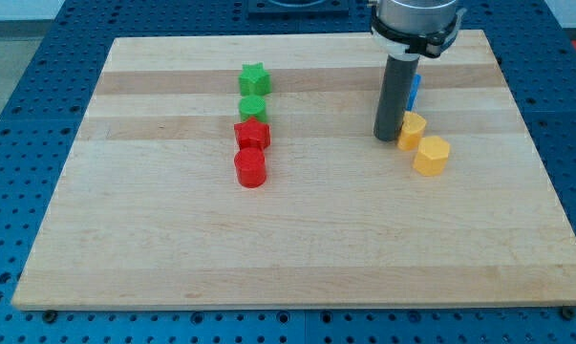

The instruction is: Nudge the hexagon below the yellow heart

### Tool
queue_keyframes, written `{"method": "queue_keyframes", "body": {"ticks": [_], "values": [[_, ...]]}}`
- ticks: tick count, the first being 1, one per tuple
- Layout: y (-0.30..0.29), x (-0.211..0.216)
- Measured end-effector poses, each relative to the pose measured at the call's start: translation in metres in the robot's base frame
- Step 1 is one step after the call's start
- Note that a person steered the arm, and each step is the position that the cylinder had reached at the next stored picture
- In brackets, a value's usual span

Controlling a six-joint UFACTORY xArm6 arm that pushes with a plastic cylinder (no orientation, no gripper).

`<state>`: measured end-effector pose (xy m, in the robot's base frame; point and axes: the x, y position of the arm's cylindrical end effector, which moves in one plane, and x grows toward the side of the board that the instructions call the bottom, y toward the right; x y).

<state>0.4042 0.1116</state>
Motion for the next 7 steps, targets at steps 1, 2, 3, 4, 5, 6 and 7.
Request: {"method": "queue_keyframes", "body": {"ticks": [1, 2, 3, 4, 5, 6, 7], "values": [[0.000, -0.010], [-0.004, 0.013], [-0.006, 0.083], [-0.001, 0.151], [0.025, 0.186], [0.086, 0.139], [0.090, 0.135]]}}
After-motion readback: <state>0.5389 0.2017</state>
